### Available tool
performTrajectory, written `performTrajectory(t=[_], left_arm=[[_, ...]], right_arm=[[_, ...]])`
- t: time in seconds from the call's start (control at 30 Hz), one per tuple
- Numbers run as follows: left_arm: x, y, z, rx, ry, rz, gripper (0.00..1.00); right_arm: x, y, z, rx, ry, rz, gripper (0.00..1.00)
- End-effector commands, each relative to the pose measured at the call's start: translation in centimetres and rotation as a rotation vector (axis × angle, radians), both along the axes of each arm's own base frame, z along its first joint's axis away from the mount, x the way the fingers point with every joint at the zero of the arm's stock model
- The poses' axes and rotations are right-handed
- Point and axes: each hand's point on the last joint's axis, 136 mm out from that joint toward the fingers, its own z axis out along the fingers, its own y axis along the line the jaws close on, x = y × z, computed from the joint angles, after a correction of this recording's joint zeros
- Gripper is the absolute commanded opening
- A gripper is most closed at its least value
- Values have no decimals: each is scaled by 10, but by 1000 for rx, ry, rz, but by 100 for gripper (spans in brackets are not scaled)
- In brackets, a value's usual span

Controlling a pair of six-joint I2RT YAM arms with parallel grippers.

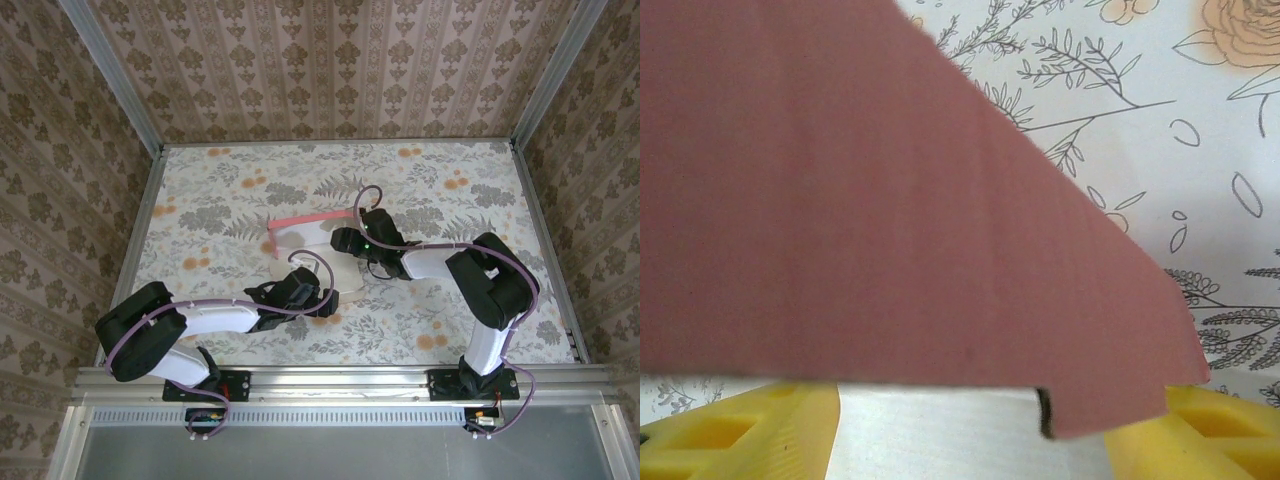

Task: Fold the paper box

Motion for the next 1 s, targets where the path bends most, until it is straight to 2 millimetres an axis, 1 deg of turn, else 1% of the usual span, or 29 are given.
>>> performTrajectory(t=[0.0,0.1,0.6,0.73,0.8,0.87,0.97], left_arm=[[-8,0,-10,26,47,-11,100],[-9,0,-11,28,48,-11,100],[-11,-3,-13,24,54,-24,100],[-11,-2,-13,23,53,-23,100],[-11,-2,-13,24,53,-19,100],[-11,-1,-13,23,53,-18,100],[-11,-1,-12,23,53,-16,100]], right_arm=[[1,10,11,28,-30,18,70],[0,15,13,28,-35,27,70],[4,30,8,11,-32,29,69],[3,26,6,-8,-29,12,68],[2,21,4,-34,-18,0,67],[-2,18,5,-52,-15,10,67],[-14,11,5,-81,-5,31,67]])
